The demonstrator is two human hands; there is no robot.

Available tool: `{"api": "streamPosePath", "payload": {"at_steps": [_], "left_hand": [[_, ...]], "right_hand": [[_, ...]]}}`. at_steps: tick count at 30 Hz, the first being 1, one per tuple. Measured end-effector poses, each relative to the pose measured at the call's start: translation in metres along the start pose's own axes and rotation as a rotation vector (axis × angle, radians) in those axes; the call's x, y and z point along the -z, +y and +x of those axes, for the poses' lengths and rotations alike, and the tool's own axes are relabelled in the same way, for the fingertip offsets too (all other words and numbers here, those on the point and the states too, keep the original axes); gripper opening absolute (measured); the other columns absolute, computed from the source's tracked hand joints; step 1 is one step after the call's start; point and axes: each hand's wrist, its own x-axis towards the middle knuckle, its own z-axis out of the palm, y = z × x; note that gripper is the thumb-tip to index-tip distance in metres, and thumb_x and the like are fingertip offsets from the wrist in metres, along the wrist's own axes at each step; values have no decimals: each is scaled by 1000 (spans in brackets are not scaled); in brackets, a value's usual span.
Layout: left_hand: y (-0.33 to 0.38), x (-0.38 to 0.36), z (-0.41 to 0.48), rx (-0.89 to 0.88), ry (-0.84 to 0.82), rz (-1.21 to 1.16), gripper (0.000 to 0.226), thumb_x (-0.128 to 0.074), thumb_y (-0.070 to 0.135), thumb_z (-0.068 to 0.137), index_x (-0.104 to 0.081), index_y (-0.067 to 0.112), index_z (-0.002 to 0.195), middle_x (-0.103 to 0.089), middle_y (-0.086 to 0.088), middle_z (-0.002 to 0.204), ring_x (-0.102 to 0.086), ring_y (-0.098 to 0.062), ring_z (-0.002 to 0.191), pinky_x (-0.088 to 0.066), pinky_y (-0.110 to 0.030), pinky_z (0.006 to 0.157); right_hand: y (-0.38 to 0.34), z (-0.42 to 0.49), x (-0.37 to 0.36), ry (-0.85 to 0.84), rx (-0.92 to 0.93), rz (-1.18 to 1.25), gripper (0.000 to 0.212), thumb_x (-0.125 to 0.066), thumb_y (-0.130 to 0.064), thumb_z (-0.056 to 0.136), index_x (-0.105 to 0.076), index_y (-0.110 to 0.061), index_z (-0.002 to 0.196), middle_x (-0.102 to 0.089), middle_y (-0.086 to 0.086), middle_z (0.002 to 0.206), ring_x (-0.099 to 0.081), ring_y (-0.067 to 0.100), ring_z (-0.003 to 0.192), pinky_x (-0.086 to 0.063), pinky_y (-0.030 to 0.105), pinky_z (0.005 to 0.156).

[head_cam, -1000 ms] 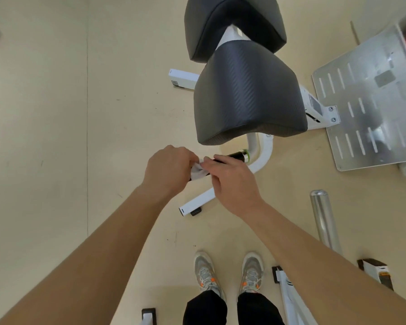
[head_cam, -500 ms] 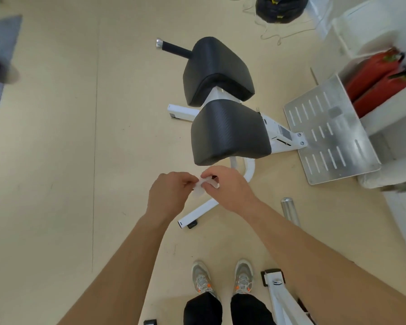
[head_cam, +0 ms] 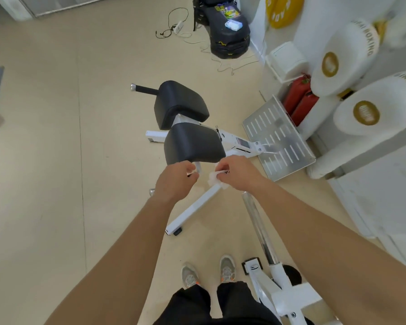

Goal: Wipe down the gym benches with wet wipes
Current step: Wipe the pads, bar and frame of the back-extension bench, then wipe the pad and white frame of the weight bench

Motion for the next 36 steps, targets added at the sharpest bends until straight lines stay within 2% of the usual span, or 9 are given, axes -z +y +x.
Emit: {"api": "streamPosePath", "payload": {"at_steps": [2,7,12,16,19,25,29,32,36], "left_hand": [[11,4,-4,-14,-65,77,33,-56,33,99,-62,21,129,-66,3,127,-61,-20,112,-51,-38,96],[35,8,-6,-94,-105,234,29,-52,36,100,-61,21,123,-66,0,119,-54,-14,90,-43,-28,80],[48,13,-7,-197,-165,284,38,-50,37,103,-55,21,136,-62,1,132,-60,-19,115,-48,-33,98],[43,19,-2,-255,-185,296,38,-51,37,103,-55,21,138,-63,0,131,-61,-20,114,-49,-33,97],[30,29,2,-308,-210,306,39,-51,36,103,-54,21,139,-64,0,130,-61,-19,112,-48,-31,94],[-19,64,13,-447,-258,382,39,-51,37,103,-54,20,139,-64,-1,128,-65,-21,100,-52,-32,89],[-40,68,24,-529,-323,430,38,-50,40,103,-56,21,136,-64,-1,128,-63,-20,108,-52,-36,98],[-42,59,23,-580,-398,445,42,-51,40,102,-53,21,140,-60,0,132,-61,-20,111,-51,-36,97],[-34,37,12,-637,-488,459,43,-52,39,100,-52,21,140,-57,-1,136,-58,-21,115,-48,-34,94]], "right_hand": [[5,-9,13,24,-29,-28,14,-63,-18,89,-74,-21,97,-72,-4,94,-65,15,85,-57,36,81],[14,-32,39,52,-96,-150,20,-57,-19,92,-72,-27,104,-69,-7,97,-63,14,87,-50,29,75],[15,-57,56,112,-194,-199,19,-55,-14,89,-70,-24,96,-62,-7,86,-61,17,84,-45,28,68],[3,-67,57,170,-263,-222,19,-55,-14,81,-67,-28,82,-66,-4,81,-66,22,81,-54,32,70],[-13,-69,51,202,-314,-226,16,-55,-14,76,-58,-28,69,-64,-4,78,-65,23,79,-53,32,68],[-68,-62,13,290,-409,-191,22,-59,-17,83,-70,-28,99,-68,-3,96,-65,22,89,-53,33,72],[-93,-64,-20,349,-476,-116,14,-57,-21,82,-62,-35,83,-67,-7,97,-63,17,87,-52,31,69],[-93,-84,-38,335,-538,-116,13,-56,-21,86,-61,-31,81,-65,-9,92,-61,15,85,-40,26,59],[-75,-126,-58,353,-684,-67,10,-58,-20,84,-64,-29,82,-66,-6,88,-64,17,82,-52,32,70]]}}
